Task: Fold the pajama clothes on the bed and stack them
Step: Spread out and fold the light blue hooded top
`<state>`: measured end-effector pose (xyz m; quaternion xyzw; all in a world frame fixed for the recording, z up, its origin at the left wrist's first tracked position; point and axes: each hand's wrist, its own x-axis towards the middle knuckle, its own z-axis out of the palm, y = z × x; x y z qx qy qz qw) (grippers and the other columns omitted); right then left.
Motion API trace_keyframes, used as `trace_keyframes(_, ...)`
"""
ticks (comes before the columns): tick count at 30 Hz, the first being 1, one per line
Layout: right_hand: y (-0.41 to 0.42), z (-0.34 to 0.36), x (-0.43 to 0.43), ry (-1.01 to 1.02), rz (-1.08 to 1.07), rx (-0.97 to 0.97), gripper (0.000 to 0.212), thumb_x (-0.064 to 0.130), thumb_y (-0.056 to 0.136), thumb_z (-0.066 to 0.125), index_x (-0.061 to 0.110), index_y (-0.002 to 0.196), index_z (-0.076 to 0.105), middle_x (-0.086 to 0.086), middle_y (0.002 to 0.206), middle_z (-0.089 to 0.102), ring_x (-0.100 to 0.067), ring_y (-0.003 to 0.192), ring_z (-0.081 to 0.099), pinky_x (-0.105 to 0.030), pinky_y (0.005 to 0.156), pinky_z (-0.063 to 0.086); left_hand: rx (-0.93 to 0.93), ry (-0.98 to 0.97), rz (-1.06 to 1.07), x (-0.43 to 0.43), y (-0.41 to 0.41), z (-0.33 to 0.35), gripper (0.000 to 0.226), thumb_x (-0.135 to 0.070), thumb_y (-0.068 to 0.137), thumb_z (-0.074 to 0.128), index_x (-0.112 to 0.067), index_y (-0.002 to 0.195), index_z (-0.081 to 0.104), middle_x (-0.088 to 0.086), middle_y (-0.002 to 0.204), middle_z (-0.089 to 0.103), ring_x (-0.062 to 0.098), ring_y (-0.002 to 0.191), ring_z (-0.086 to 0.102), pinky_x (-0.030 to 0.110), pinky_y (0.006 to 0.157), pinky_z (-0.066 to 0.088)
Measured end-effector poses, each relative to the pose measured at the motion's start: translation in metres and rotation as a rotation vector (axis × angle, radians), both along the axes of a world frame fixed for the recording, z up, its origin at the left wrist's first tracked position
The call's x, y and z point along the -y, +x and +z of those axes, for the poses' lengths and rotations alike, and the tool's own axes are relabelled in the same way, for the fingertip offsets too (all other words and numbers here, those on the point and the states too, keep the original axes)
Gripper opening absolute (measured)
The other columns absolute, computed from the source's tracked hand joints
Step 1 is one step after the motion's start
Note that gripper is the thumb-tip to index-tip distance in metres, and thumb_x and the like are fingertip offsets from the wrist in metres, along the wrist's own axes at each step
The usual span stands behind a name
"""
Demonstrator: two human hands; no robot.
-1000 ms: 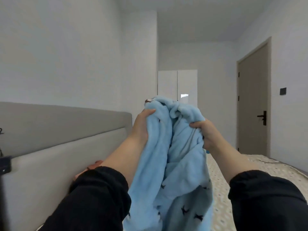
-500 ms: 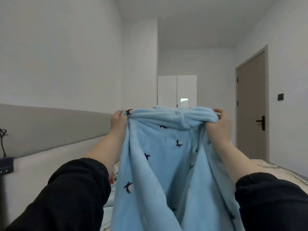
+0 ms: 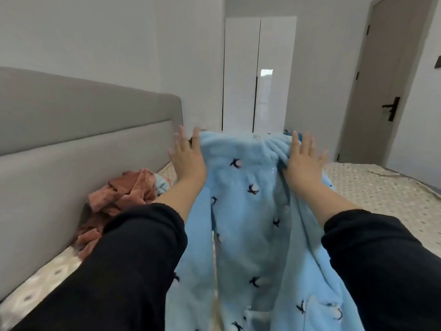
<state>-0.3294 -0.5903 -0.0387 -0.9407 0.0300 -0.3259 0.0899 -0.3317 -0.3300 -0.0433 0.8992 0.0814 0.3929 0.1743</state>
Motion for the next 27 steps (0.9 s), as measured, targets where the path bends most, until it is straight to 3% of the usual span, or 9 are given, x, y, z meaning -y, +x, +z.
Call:
trace_keyframes(1, 0.007, -0.022, -0.003, -0.088, -0.023, -0.106, 0.084, 0.023, 0.096, 0.050, 0.019, 0.152, -0.012, -0.015, 0.160, -0.010, -0.032, 0.147, -0.008, -0.058, 0.114, 0.001, -0.102, 0.183, 0.031, 0.007, 0.006, -0.024, 0.085, -0.011, 0.092, 0.051, -0.027, 0.153, -0.006, 0.012, 0.161, -0.008, 0.032, 0.148, 0.000, 0.052, 0.115, 0.014)
trace_keyframes(3, 0.012, -0.085, -0.006, -0.171, -0.017, -0.289, 0.081, 0.039, 0.098, 0.043, 0.019, 0.152, -0.014, -0.014, 0.159, -0.016, -0.033, 0.146, -0.014, -0.059, 0.115, -0.002, -0.279, 0.346, -0.080, 0.024, 0.012, -0.092, 0.092, -0.019, 0.093, 0.052, -0.029, 0.150, -0.020, 0.009, 0.158, -0.023, 0.033, 0.146, -0.016, 0.056, 0.115, 0.001)
trace_keyframes(6, -0.007, -0.200, -0.004, -0.189, 0.067, -0.586, 0.072, 0.051, 0.099, 0.027, 0.024, 0.152, -0.012, -0.009, 0.160, -0.017, -0.030, 0.146, -0.016, -0.058, 0.114, -0.005, -0.607, 0.347, -0.309, 0.040, -0.012, -0.216, 0.075, -0.033, 0.099, 0.040, -0.034, 0.151, -0.014, 0.004, 0.160, -0.019, 0.028, 0.147, -0.017, 0.055, 0.115, -0.003)
trace_keyframes(9, -0.040, -0.285, 0.004, 0.065, 0.126, -0.942, 0.066, 0.058, 0.098, 0.017, 0.028, 0.153, -0.005, -0.004, 0.161, -0.012, -0.024, 0.147, -0.013, -0.052, 0.117, -0.001, -0.821, 0.272, -0.369, 0.044, -0.048, -0.309, 0.058, -0.046, 0.101, 0.016, -0.033, 0.153, -0.007, 0.002, 0.162, -0.011, 0.022, 0.148, -0.014, 0.051, 0.117, -0.008)
trace_keyframes(12, -0.042, -0.306, 0.012, 0.103, 0.096, -0.955, 0.066, 0.059, 0.098, 0.016, 0.028, 0.153, -0.003, -0.001, 0.162, -0.008, -0.021, 0.148, -0.010, -0.048, 0.118, 0.004, -0.727, 0.191, -0.336, 0.041, -0.056, -0.331, 0.057, -0.045, 0.100, 0.016, -0.031, 0.154, 0.004, -0.002, 0.163, 0.000, 0.016, 0.149, -0.005, 0.045, 0.118, -0.002)
trace_keyframes(16, -0.037, -0.295, -0.002, 0.048, 0.033, -0.980, 0.064, 0.051, 0.099, 0.018, 0.026, 0.153, -0.005, -0.003, 0.161, -0.008, -0.024, 0.148, -0.008, -0.054, 0.117, 0.005, -0.655, 0.149, -0.366, 0.040, -0.059, -0.321, 0.054, -0.037, 0.100, 0.026, -0.026, 0.153, 0.019, -0.001, 0.161, 0.014, 0.015, 0.148, 0.006, 0.042, 0.118, 0.006)
trace_keyframes(20, -0.056, -0.293, -0.041, 0.090, 0.114, -0.853, 0.062, 0.040, 0.099, 0.020, 0.025, 0.152, -0.009, -0.006, 0.161, -0.013, -0.024, 0.148, -0.009, -0.061, 0.113, 0.003, -0.607, 0.110, -0.296, 0.032, -0.074, -0.318, 0.055, -0.032, 0.095, 0.039, -0.024, 0.149, 0.031, 0.003, 0.161, 0.016, 0.019, 0.148, 0.006, 0.042, 0.118, -0.002)
trace_keyframes(24, -0.082, -0.310, -0.053, -0.212, 0.260, -0.656, 0.060, 0.053, 0.095, 0.014, 0.036, 0.152, 0.009, -0.003, 0.162, -0.004, -0.024, 0.148, -0.007, -0.056, 0.113, 0.003, -0.750, 0.138, -0.247, 0.005, -0.093, -0.319, 0.067, -0.034, 0.087, 0.043, -0.031, 0.151, 0.023, 0.002, 0.162, 0.007, 0.021, 0.148, -0.005, 0.044, 0.118, -0.011)
trace_keyframes(27, -0.076, -0.311, -0.048, -0.217, 0.223, -0.700, 0.060, 0.059, 0.092, 0.014, 0.041, 0.150, 0.012, 0.001, 0.162, -0.004, -0.023, 0.148, -0.006, -0.057, 0.112, 0.006, -0.809, 0.195, -0.325, -0.023, -0.101, -0.305, 0.070, -0.021, 0.083, 0.055, -0.028, 0.148, 0.031, 0.002, 0.159, 0.017, 0.021, 0.148, 0.006, 0.041, 0.119, 0.004)
